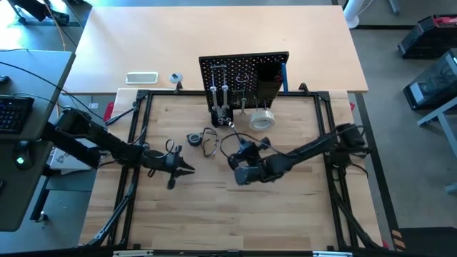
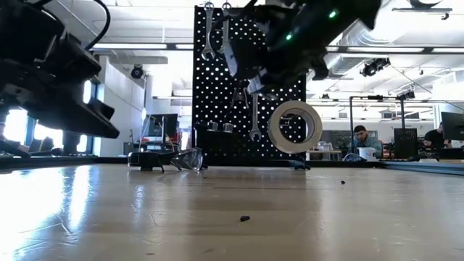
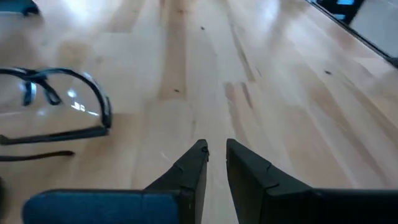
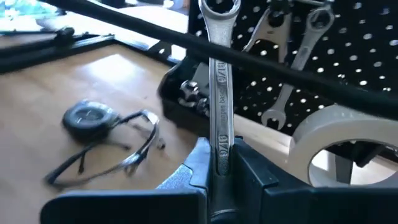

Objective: Hang tools onto peg board
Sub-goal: Hang the wrench on the pegboard

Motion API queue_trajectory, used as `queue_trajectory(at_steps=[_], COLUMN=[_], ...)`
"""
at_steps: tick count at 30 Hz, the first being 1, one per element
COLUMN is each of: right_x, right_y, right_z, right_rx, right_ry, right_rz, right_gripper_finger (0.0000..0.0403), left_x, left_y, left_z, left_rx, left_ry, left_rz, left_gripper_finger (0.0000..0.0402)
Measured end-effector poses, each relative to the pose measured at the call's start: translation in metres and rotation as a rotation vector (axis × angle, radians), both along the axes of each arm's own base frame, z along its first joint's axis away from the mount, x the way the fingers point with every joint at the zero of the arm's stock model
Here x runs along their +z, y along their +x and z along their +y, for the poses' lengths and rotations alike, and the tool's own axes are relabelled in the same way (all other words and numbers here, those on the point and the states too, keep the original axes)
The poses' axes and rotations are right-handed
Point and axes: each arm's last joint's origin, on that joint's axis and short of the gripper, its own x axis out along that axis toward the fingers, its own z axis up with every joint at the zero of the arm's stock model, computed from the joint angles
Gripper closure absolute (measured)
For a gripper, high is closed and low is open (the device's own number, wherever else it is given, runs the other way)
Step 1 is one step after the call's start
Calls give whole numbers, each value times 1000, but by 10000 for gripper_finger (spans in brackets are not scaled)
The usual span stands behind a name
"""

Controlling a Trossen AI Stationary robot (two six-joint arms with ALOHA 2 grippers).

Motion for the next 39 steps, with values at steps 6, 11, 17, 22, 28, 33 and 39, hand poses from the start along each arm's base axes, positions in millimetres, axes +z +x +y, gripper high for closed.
queue_trajectory(at_steps=[6,11,17,22,28,33,39], right_x=[-5,-1,9,23,47,65,80], right_y=[10,15,22,28,35,37,36], right_z=[-11,-15,-12,-2,-13,-30,-40], right_rx=[-78,-99,-78,-51,-77,-103,-88], right_ry=[-52,-78,-103,-174,-281,-350,-417], right_rz=[-67,-105,-145,-147,-108,-84,-83], right_gripper_finger=[376,376,376,376,376,376,376], left_x=[-2,-2,-3,-3,-3,-2,-3], left_y=[-3,-4,-5,-6,-5,-5,-6], left_z=[-4,-7,-10,-11,-11,-11,-11], left_rx=[-51,-84,-131,-143,-148,-148,-147], left_ry=[-15,6,3,10,20,20,19], left_rz=[15,10,22,21,16,14,17], left_gripper_finger=[348,348,348,348,348,348,348])
